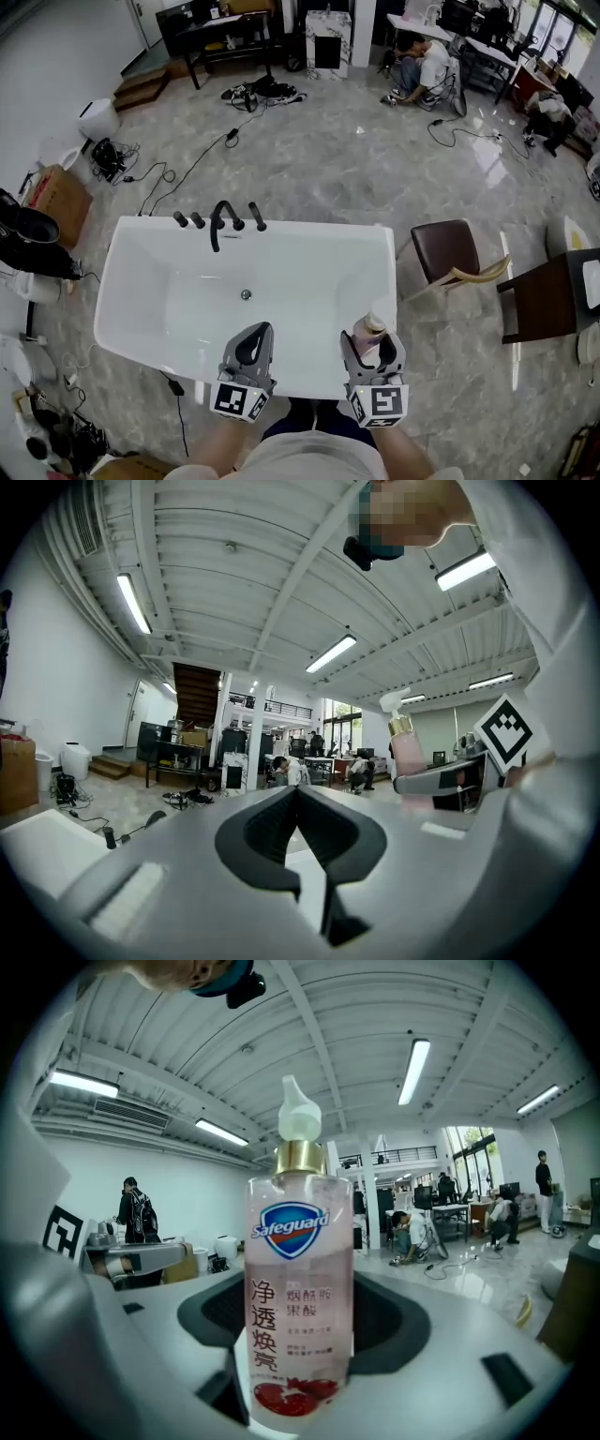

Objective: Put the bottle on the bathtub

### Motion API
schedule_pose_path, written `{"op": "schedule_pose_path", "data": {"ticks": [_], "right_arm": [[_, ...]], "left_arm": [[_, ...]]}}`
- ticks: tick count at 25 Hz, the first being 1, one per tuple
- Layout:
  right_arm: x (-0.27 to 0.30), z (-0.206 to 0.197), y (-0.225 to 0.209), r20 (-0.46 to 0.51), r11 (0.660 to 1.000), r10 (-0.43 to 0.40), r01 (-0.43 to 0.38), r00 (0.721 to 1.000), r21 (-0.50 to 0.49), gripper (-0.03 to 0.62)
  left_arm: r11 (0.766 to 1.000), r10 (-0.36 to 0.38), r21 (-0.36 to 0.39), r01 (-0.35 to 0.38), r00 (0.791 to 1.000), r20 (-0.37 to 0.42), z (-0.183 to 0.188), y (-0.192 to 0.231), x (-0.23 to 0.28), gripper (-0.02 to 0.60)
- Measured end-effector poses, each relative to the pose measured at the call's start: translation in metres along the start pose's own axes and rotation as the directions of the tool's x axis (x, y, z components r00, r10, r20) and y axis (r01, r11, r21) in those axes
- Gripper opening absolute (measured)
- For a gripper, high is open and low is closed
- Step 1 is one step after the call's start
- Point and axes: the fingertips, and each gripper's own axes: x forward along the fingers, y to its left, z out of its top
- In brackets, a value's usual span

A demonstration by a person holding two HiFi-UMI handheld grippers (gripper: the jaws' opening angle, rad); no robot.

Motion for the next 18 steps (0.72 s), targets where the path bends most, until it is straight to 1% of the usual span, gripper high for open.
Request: {"op": "schedule_pose_path", "data": {"ticks": [3, 7, 10, 18], "right_arm": [[0.027, -0.022, -0.008, -0.016, 1.000, 0.009, -0.009, 1.000, 0.001, 0.308], [0.059, -0.060, -0.014, -0.035, 1.000, 0.015, -0.015, 0.999, 0.018, 0.308], [0.082, -0.092, -0.018, -0.056, 0.999, 0.017, -0.015, 0.998, 0.033, 0.308], [0.148, -0.177, -0.037, -0.059, 0.999, -0.024, 0.026, 0.998, 0.036, 0.308]], "left_arm": [[1.000, 0.012, 0.007, -0.012, 1.000, -0.010, -0.015, 0.009, 0.018, 0.009], [0.999, 0.024, -0.022, -0.025, 0.998, -0.058, -0.049, 0.022, 0.035, 0.009], [0.999, 0.034, -0.001, -0.034, 0.998, -0.057, -0.074, 0.033, 0.045, 0.009], [0.998, 0.045, -0.033, -0.050, 0.990, -0.134, -0.171, 0.052, 0.068, 0.009]]}}
